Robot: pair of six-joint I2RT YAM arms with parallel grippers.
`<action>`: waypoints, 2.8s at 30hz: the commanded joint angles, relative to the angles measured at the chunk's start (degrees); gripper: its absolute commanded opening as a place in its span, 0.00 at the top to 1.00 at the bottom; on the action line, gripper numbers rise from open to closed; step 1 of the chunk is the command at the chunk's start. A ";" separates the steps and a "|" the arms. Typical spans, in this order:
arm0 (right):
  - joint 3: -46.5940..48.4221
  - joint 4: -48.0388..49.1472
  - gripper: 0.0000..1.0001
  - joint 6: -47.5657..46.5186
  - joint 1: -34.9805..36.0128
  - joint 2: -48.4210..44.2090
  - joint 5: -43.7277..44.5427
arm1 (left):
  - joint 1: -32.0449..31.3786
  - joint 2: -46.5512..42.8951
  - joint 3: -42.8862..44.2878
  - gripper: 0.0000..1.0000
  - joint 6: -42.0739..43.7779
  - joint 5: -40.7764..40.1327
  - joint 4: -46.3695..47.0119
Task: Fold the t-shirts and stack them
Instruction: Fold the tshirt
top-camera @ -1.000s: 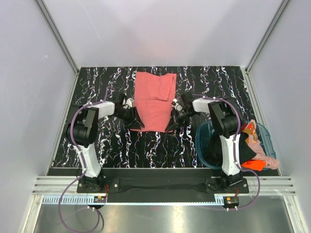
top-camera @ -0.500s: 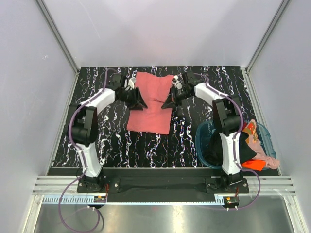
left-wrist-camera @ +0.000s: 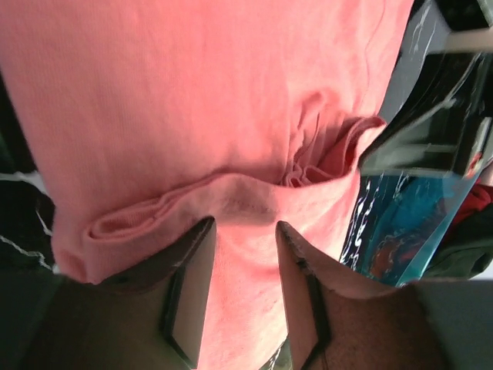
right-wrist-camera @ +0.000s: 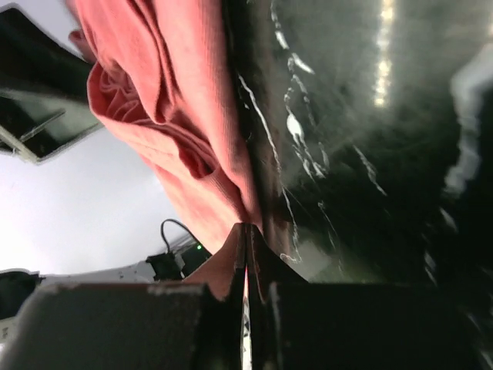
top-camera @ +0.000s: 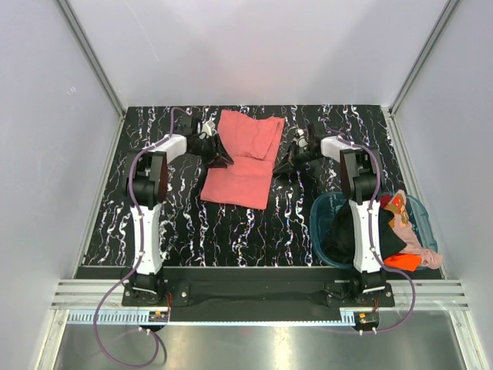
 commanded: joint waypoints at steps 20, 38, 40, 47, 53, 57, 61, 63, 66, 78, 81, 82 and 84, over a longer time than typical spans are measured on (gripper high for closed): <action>5.26 -14.56 0.97 -6.74 13.58 -3.61 6.77 | 0.10 -18.14 -28.05 0.54 2.69 -21.04 -3.33; -25.30 -21.87 0.46 -19.15 12.00 -35.93 26.30 | -11.86 -47.93 -43.27 0.32 -7.25 -33.86 -11.40; -28.13 -21.44 0.37 -18.80 12.09 -37.96 25.33 | -11.94 -51.78 -44.23 0.30 -7.69 -33.69 -13.87; -38.94 -13.27 0.31 -14.32 13.93 -39.99 20.06 | -12.30 -65.49 -59.68 0.26 -16.03 -28.16 -10.73; -42.46 -5.27 0.34 -7.12 14.55 -39.20 21.99 | -12.21 -70.26 -71.98 0.25 -25.34 -25.87 0.16; -43.70 -1.23 0.37 -2.46 14.64 -37.97 23.74 | -12.30 -70.18 -75.52 0.26 -31.50 -27.44 5.62; -45.63 3.51 0.39 0.89 14.55 -36.92 22.96 | -12.30 -69.04 -76.05 0.27 -33.79 -29.38 7.13; -45.90 3.88 0.41 1.94 14.64 -36.57 22.95 | -12.30 -68.25 -74.74 0.30 -34.75 -31.40 2.92; -46.16 3.88 0.43 2.47 14.64 -36.30 24.44 | -12.30 -67.63 -74.29 0.32 -36.34 -33.42 -1.83; -50.03 7.66 0.50 4.58 14.72 -34.46 25.42 | -12.30 -61.66 -73.59 0.36 -38.98 -34.22 -0.61; -49.76 8.27 0.55 3.97 14.72 -33.76 24.89 | -12.30 -59.99 -73.15 0.43 -38.80 -34.22 0.79; -49.42 8.53 0.57 3.88 14.64 -33.14 24.72 | -12.38 -59.46 -73.06 0.50 -38.80 -33.96 1.41; -49.06 8.97 0.65 3.36 14.64 -32.53 24.01 | -12.30 -58.58 -73.06 0.65 -38.28 -33.08 3.34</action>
